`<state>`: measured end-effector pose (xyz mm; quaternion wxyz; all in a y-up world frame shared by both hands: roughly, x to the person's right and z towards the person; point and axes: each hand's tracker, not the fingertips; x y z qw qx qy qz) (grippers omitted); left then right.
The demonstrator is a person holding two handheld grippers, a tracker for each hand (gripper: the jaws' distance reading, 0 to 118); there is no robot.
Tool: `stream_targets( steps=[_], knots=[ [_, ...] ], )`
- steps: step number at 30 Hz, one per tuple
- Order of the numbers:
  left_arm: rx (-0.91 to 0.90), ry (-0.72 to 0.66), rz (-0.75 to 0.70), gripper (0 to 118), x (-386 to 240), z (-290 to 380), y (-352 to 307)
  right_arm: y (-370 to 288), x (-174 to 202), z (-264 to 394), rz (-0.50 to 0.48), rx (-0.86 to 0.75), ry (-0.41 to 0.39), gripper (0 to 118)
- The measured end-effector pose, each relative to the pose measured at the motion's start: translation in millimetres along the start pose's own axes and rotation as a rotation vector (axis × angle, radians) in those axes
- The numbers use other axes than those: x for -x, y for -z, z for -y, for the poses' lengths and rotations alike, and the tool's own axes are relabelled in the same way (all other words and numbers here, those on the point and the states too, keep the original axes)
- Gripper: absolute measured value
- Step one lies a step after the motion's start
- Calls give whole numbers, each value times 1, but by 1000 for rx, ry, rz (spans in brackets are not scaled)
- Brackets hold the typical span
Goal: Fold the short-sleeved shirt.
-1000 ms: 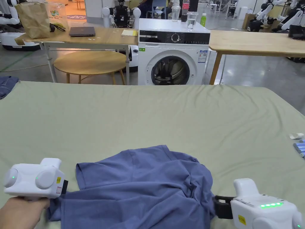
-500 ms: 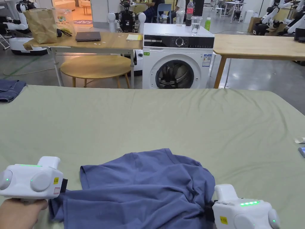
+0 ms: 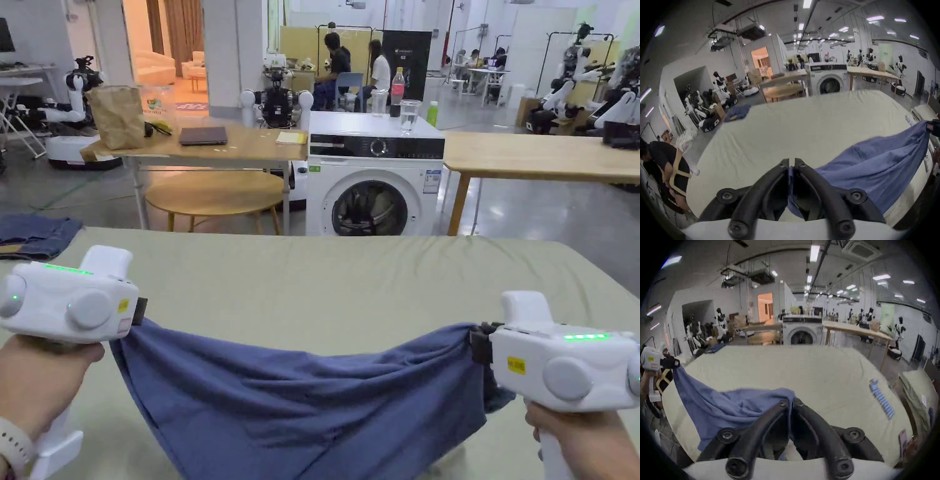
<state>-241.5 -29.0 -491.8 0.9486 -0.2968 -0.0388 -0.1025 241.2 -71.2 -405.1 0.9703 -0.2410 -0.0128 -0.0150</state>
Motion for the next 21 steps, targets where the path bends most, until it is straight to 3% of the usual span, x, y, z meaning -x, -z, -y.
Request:
stream_targets(
  steps=[6,14,21],
  knots=[
    [-106,-49,-13,0,14,-53,-23,-31,-8,-82,51,-147,-29,1],
    [-285,-167,28,0,28,-156,-50,-60,-25,-191,124,-324,-12,1],
    [-355,-140,9,0,21,-207,-43,-54,-31,-238,163,-385,-36,1]
  ],
)
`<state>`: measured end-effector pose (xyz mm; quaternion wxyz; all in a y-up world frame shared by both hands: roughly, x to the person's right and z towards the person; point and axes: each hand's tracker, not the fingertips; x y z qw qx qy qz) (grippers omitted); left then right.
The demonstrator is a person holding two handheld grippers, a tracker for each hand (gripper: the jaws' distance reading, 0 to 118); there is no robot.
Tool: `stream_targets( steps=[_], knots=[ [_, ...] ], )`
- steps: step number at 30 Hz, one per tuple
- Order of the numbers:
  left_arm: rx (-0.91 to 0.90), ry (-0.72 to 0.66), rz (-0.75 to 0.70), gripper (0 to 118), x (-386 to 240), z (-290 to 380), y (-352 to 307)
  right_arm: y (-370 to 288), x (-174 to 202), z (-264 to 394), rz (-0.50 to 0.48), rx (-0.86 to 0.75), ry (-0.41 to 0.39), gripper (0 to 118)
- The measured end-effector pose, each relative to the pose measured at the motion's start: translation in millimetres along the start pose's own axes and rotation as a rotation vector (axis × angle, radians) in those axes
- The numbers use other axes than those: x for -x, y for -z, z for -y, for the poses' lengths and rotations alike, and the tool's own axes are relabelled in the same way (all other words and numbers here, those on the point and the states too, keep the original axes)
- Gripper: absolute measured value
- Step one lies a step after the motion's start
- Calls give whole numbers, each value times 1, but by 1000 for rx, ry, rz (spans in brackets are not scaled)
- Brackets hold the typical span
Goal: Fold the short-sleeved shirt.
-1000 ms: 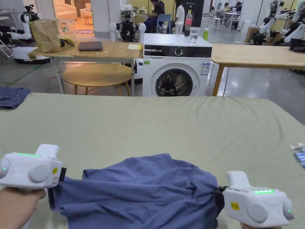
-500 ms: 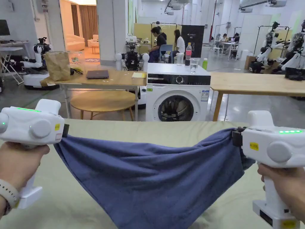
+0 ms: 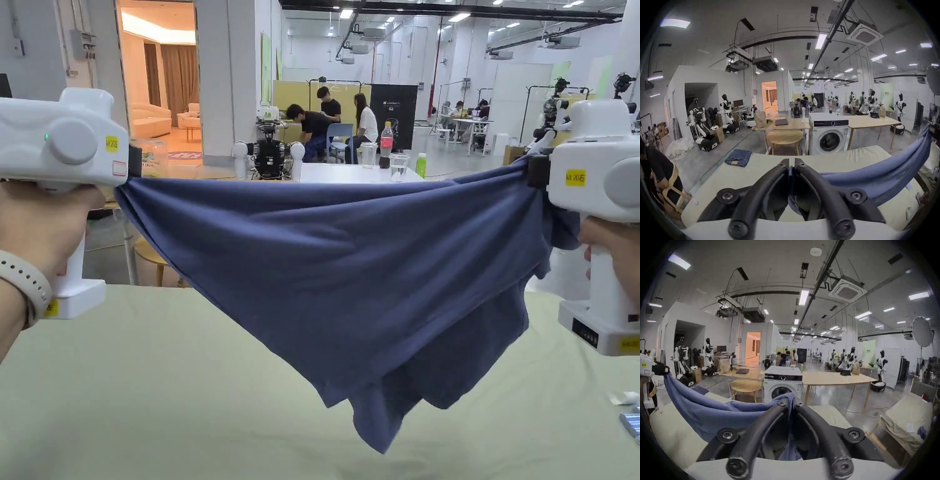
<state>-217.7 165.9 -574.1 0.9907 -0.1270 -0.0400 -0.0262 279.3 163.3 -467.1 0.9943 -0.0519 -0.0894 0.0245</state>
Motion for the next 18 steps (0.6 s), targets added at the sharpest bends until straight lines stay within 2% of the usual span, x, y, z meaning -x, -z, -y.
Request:
stream_targets(
  steps=[5,11,18],
  knots=[
    [36,-5,1,0,-4,28,32,25,1,29,4,21,15,1],
    [119,-30,0,0,-9,107,63,46,4,106,29,80,41,1],
    [166,-75,55,0,5,152,26,2,-10,154,5,121,76,1]
  ],
)
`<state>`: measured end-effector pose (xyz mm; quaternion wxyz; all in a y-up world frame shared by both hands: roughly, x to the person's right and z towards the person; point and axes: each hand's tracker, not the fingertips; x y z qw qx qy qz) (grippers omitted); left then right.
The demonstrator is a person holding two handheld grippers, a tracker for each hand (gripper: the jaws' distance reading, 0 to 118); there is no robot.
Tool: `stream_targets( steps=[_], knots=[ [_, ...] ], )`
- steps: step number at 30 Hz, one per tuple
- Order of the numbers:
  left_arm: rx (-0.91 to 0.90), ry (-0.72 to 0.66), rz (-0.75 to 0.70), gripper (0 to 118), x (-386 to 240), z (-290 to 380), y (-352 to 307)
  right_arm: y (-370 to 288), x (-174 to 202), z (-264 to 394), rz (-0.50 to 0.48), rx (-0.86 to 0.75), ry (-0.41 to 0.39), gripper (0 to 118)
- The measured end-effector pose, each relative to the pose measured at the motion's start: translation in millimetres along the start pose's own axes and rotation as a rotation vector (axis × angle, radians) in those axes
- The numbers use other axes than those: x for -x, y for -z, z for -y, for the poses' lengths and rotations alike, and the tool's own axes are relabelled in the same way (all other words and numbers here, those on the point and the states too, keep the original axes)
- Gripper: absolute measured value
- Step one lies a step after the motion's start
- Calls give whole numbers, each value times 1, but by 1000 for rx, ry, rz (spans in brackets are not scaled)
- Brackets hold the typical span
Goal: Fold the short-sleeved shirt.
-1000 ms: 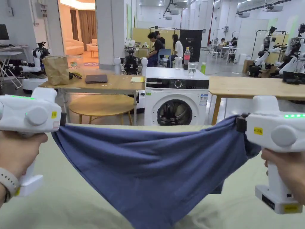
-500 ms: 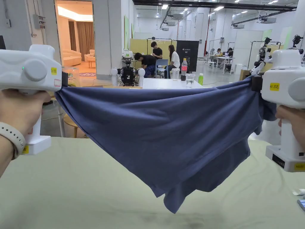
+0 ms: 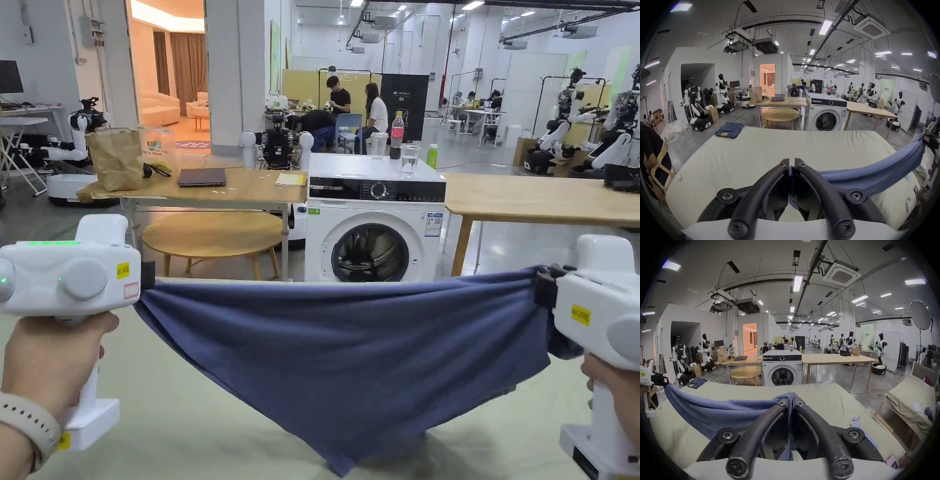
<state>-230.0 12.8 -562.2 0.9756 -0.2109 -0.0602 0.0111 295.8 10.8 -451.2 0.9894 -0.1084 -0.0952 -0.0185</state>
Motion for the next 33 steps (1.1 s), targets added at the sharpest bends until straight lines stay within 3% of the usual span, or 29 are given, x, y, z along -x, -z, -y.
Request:
stream_targets(
  steps=[5,10,13,17,18,19,21,22,23,26,29,33],
  knots=[
    [53,7,67,0,8,69,-62,-62,-12,60,-22,64,-53,2],
    [189,26,100,0,23,180,-114,-123,-11,157,-43,233,-120,2],
    [318,-42,90,0,35,248,-120,-139,-2,226,-45,383,-207,2],
    [398,-36,58,1,37,297,-117,-140,3,278,-36,506,-209,3],
    [389,-36,62,7,40,299,-116,-140,2,281,-30,515,-203,6],
    [390,-24,51,23,39,296,-120,-143,1,277,-29,510,-204,15],
    [329,58,-21,90,32,286,-136,-153,2,264,-25,475,-202,86],
    [278,87,-25,107,28,277,-145,-158,5,253,-43,424,-190,108],
    [219,105,-21,112,20,268,-154,-166,10,239,-66,358,-169,117],
    [73,122,-22,112,0,244,-163,-182,43,198,-131,147,-128,117],
    [0,107,37,112,-25,228,-165,-189,80,170,-138,67,-109,117],
    [-16,141,42,99,-46,227,-169,-193,112,159,-165,38,-51,100]
  ],
)
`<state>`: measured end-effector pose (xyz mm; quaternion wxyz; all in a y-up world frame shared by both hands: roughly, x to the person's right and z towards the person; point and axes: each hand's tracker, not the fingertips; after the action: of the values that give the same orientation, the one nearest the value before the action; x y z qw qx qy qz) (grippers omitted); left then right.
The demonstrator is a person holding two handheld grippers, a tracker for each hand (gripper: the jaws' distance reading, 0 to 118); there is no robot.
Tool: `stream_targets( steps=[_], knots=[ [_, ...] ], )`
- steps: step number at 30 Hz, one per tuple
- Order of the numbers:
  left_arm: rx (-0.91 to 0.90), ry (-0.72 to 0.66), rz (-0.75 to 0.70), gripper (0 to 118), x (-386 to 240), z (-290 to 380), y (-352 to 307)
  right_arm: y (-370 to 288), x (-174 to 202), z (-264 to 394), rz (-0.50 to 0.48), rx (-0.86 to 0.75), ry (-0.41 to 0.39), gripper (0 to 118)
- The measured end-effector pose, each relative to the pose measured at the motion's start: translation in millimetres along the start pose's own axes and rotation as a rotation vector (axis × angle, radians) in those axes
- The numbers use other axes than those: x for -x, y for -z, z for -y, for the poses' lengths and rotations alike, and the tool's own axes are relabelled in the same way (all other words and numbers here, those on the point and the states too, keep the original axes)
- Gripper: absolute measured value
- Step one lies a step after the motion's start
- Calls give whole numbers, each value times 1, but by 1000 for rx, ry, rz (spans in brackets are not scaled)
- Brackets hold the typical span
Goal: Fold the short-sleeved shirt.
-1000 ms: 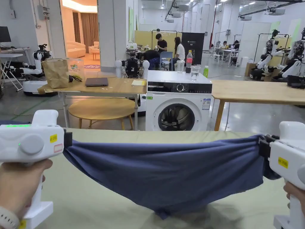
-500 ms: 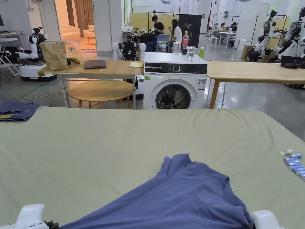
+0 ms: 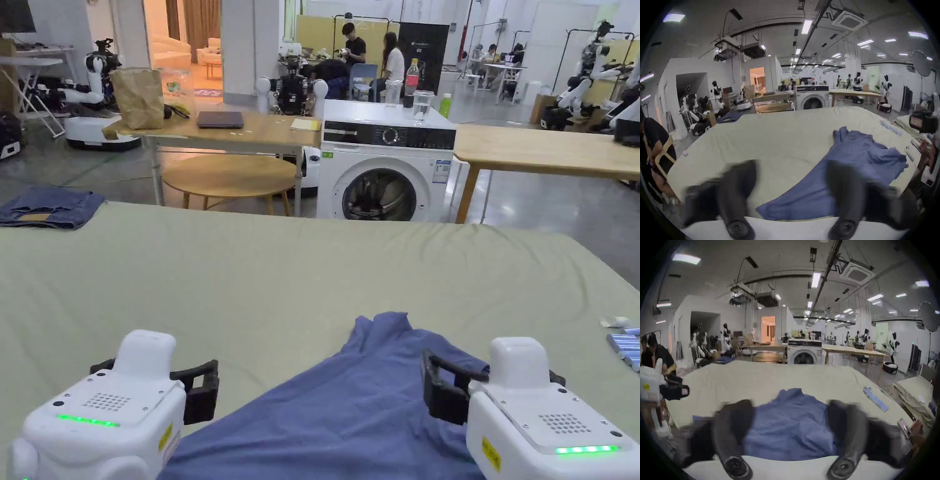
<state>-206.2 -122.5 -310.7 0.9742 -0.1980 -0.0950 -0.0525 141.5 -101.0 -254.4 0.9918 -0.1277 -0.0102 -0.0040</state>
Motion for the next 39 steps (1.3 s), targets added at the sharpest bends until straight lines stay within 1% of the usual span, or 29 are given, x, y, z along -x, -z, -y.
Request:
stream_targets(
  steps=[1,2,3,4,5,6,7,9,12,13,14,15,16,17,18,23,24,25,26,27,28,29,30,31,32,33,35,37,39],
  knots=[
    [26,22,-9,65,0,1,1,3,7,0,13,6,-17,78],
    [60,28,-30,0,3,4,5,6,13,0,31,-3,-43,37],
    [37,12,-19,0,10,5,4,9,13,4,52,-15,-60,0],
    [91,-52,47,0,24,6,3,8,9,-1,19,-19,-41,0],
    [113,-98,44,0,33,7,-2,10,7,-5,-33,0,-22,0],
    [125,-106,8,0,45,9,-3,13,9,0,-48,26,-16,0],
    [145,-111,-15,0,59,12,-3,16,11,9,-38,22,-27,0],
    [200,-171,-37,0,90,18,-1,20,11,17,-35,23,-45,0],
    [283,-268,-11,0,127,36,10,30,17,23,-55,54,-17,0],
    [306,-285,-6,0,125,37,8,35,18,27,-62,69,-12,0],
    [332,-301,-18,31,130,44,13,39,20,30,-64,79,-13,0],
    [363,-317,-14,72,133,51,21,41,22,32,-64,86,-12,0],
    [409,-320,-11,106,135,58,30,45,23,36,-69,98,-12,0],
    [437,-318,-2,117,128,62,36,50,24,39,-72,115,-10,0],
    [433,-318,5,117,126,67,42,54,24,43,-73,129,-6,0],
    [532,-276,26,116,113,93,83,65,20,55,-67,171,-12,0],
    [548,-276,36,113,112,98,90,67,18,56,-62,177,-15,0],
    [560,-273,47,105,111,103,97,70,16,57,-57,182,-17,0],
    [577,-262,54,82,108,107,101,72,13,57,-54,188,-17,0],
    [602,-234,50,62,104,112,105,76,11,58,-50,194,-17,0],
    [630,-183,24,58,102,119,113,79,8,58,-45,200,-16,0],
    [610,-148,-16,57,103,123,116,82,6,57,-41,204,-16,0],
    [576,-184,15,56,104,121,112,85,3,56,-38,207,-16,0],
    [564,-201,17,45,107,118,108,90,-1,56,-35,212,-16,0],
    [534,-221,44,9,109,113,104,94,-5,54,-32,216,-20,0],
    [513,-262,60,0,106,108,97,99,-10,52,-29,220,-23,0],
    [518,-236,82,0,104,101,91,112,-21,45,-19,232,-23,0],
    [480,-234,87,0,100,93,79,132,-37,36,-1,256,-28,0],
    [455,-229,102,0,99,83,70,156,-53,28,37,283,-78,0]
  ],
)
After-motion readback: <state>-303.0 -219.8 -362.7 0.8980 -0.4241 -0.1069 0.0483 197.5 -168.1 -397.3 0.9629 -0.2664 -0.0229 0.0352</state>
